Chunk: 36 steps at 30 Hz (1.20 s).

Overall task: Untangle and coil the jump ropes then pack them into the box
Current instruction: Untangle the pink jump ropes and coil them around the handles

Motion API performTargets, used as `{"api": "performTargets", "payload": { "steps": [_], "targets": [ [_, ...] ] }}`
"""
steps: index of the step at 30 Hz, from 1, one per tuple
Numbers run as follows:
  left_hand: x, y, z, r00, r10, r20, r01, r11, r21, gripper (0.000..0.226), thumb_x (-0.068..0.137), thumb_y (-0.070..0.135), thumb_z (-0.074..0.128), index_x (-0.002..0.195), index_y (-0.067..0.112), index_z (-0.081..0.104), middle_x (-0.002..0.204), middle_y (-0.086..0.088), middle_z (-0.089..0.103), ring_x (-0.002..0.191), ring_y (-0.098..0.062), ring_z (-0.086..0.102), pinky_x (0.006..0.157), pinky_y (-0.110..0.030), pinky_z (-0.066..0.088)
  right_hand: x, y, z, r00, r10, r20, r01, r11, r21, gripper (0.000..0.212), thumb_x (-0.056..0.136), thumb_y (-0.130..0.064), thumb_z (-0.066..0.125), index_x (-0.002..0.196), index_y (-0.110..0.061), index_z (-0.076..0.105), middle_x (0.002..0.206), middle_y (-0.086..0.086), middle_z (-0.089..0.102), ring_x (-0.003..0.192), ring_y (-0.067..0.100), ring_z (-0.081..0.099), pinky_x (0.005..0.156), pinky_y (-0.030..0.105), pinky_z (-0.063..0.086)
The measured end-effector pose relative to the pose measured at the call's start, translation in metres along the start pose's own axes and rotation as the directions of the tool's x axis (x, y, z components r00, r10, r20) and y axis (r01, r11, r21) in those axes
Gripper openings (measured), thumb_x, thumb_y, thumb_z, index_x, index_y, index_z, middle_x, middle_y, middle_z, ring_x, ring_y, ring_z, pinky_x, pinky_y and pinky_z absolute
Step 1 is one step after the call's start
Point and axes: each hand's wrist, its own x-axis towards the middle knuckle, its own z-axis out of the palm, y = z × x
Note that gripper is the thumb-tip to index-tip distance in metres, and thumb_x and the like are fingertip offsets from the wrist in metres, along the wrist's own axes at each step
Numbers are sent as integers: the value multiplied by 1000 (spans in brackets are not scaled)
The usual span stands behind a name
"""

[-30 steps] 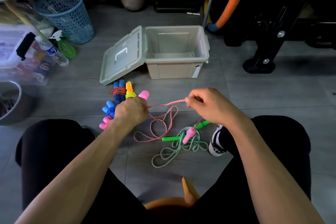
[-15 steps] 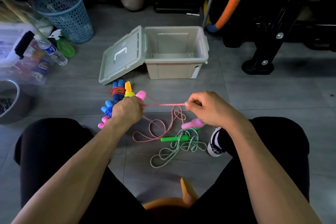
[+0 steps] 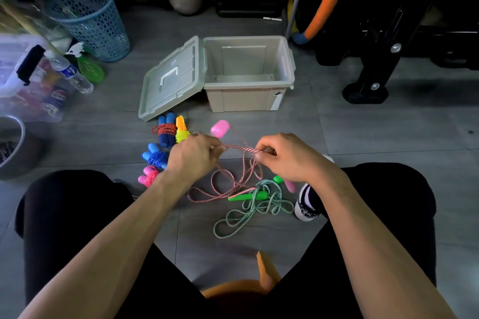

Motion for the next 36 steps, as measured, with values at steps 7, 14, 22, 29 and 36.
{"api": "performTargets", "payload": {
  "steps": [7, 14, 22, 29, 36],
  "targets": [
    [2, -11, -7, 978, -206, 17, 206, 979, 6, 20, 95, 32, 52, 100, 23, 68, 96, -8, 64, 85, -31, 59, 71, -34, 45, 10, 9, 3, 999, 11, -43, -15, 996, -92, 9, 93, -23, 60, 95, -21, 69, 87, -4, 69, 81, 16, 63, 71, 29, 51],
    [8, -19, -14, 928, -368, -67, 330, 890, -313, 21, 88, 21, 54, 92, 25, 75, 87, -4, 66, 79, -27, 55, 66, -29, 41, 13, 17, 10, 997, -8, -72, -2, 989, -148, 12, 94, -34, 59, 100, -25, 65, 90, -7, 59, 86, 15, 58, 76, 32, 50],
    [10, -19, -17, 930, -367, 6, 325, 815, -480, 17, 92, 23, 59, 82, 20, 73, 69, -1, 58, 69, -24, 52, 62, -22, 38, 14, 15, 11, 992, 79, -96, -85, 995, -55, 25, 86, -27, 64, 111, -27, 61, 100, -4, 65, 85, 18, 64, 76, 35, 55],
    [5, -16, -13, 948, -215, 232, 295, 869, -398, 42, 92, 8, 46, 124, 30, 63, 114, -7, 63, 54, -12, 52, 59, -22, 47, 26, 16, 18, 930, 328, -165, -261, 906, 333, 15, 86, -35, 70, 94, -25, 63, 81, -5, 71, 67, 2, 67, 58, 17, 52],
    [-11, 7, -12, 992, -16, 122, 92, 760, -643, 55, 91, 0, 45, 132, 33, 29, 93, -2, 68, 67, -19, 64, 71, -36, 54, 44, 4, 23, 869, 489, -72, -233, 533, 813, 26, 84, -17, 75, 101, -15, 56, 107, 18, 69, 82, 30, 73, 79, 47, 60]
  ]
}}
